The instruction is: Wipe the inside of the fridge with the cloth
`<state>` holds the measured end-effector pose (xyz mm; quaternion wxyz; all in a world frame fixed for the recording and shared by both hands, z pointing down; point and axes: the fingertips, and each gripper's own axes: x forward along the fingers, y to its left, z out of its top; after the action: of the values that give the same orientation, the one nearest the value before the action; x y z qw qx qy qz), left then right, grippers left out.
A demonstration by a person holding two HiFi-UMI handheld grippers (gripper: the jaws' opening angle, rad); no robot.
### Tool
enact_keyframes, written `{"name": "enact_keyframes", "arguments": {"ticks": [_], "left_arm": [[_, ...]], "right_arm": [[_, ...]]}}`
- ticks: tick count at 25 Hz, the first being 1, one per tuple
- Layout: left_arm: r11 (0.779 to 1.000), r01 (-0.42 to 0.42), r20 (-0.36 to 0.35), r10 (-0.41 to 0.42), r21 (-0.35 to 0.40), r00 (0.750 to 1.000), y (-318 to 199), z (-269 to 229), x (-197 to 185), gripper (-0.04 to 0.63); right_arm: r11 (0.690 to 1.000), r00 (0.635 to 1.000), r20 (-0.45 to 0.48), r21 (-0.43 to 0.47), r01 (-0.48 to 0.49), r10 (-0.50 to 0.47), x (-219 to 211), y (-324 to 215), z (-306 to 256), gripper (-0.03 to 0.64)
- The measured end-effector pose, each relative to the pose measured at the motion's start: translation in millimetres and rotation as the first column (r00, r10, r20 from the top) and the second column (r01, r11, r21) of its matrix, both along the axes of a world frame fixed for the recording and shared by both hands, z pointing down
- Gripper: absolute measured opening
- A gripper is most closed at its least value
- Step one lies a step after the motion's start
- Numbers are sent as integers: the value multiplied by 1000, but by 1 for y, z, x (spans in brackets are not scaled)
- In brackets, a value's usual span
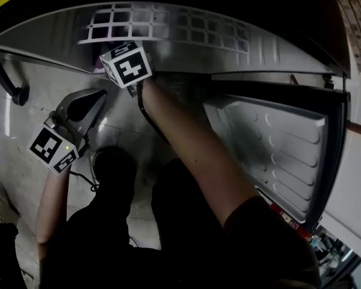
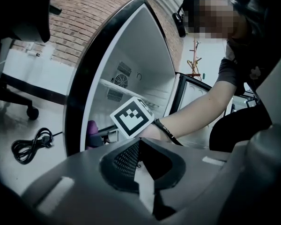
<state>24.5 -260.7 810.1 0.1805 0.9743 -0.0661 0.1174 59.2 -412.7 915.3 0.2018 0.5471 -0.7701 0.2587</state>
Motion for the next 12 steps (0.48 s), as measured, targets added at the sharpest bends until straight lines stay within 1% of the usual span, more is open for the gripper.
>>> {"name": "enact_keyframes", "arguments": {"ticks": [2, 3, 5, 7, 9, 12], "left_arm": [[1000, 3, 4, -3, -4, 1000, -1, 2, 0, 17], [1000, 1, 3, -1, -2, 1000, 0, 1, 2, 17], [1000, -7, 0, 7, 7, 1000, 1, 0, 6, 17], [1000, -15, -5, 15, 13, 1000, 2, -1, 12, 17], [1000, -20, -11, 20, 16, 1000, 3, -1, 18, 17], [999, -31, -16, 32, 25, 999, 7, -4, 26, 17]], "right_arm": [[1000, 998, -56, -15, 2, -3, 11, 4, -1, 78], [999, 997, -77, -33, -12, 10, 20, 8, 0, 77], [994, 992, -108, -84, -76, 67, 45, 20, 5, 77], [981, 982, -127, -120, -155, 140, 74, 31, 7, 77], [968, 969, -145, -125, -217, 199, 101, 39, 7, 78], [953, 951, -169, -115, -281, 260, 135, 51, 5, 78]]}}
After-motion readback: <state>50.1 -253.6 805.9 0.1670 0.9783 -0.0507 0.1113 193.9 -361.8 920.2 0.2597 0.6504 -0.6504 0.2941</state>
